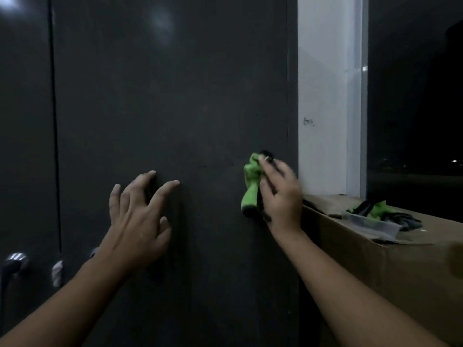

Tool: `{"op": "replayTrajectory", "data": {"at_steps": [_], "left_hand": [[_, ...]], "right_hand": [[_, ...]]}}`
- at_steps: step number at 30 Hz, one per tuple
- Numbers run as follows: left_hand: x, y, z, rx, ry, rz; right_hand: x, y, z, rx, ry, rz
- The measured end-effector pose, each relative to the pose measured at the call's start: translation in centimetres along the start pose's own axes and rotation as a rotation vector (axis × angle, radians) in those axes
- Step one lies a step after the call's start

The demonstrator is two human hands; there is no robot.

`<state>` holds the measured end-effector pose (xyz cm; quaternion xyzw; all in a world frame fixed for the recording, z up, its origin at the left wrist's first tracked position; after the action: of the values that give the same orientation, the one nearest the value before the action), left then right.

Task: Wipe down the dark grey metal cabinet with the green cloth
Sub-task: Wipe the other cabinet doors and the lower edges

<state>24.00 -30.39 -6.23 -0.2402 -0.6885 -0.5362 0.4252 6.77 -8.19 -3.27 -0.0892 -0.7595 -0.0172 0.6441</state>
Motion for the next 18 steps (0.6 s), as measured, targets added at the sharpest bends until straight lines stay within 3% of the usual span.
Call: {"op": "replayTrajectory", "data": {"at_steps": [2, 4, 6, 9, 11, 14, 18], "left_hand": [[0.9, 0.8, -1.5, -0.046, 0.031, 0.049], [2.4, 2.2, -3.0, -0.087, 0.045, 0.115], [4.8, 4.2, -4.9, -0.120, 0.069, 0.196], [8.8, 8.0, -7.7, -0.219, 0.195, 0.324], [11.5, 10.4, -8.7, -0.259, 0.234, 0.351], [15.2, 13.2, -8.8, -0.221, 0.138, 0.288], [18.9, 16.0, -11.5, -0.178, 0.130, 0.210]], "right_hand": [[3.8, -1.3, -0.9, 0.057, -0.148, 0.157], [6.3, -3.5, -4.6, -0.031, -0.059, 0.162], [6.0, -7.8, -9.9, -0.137, 0.189, -0.053], [-1.6, -14.3, -15.4, -0.168, 0.667, -0.577], [-5.3, -15.0, -16.2, -0.200, 0.986, -0.755], [-0.9, -14.2, -15.8, -0.172, 1.099, -0.738], [14.9, -13.4, -16.3, -0.207, 0.949, -0.385]]}}
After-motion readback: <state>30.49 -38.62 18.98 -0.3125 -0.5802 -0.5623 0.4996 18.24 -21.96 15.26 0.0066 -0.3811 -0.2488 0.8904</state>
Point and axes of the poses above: each hand's wrist, its own x-axis towards the middle knuckle, its own y-axis out of the back of the hand, z = x × y, the point moved 9 cm from there along x, towards the middle knuckle, and after that the axes turned 9 degrees about x, right-handed, at the moved point
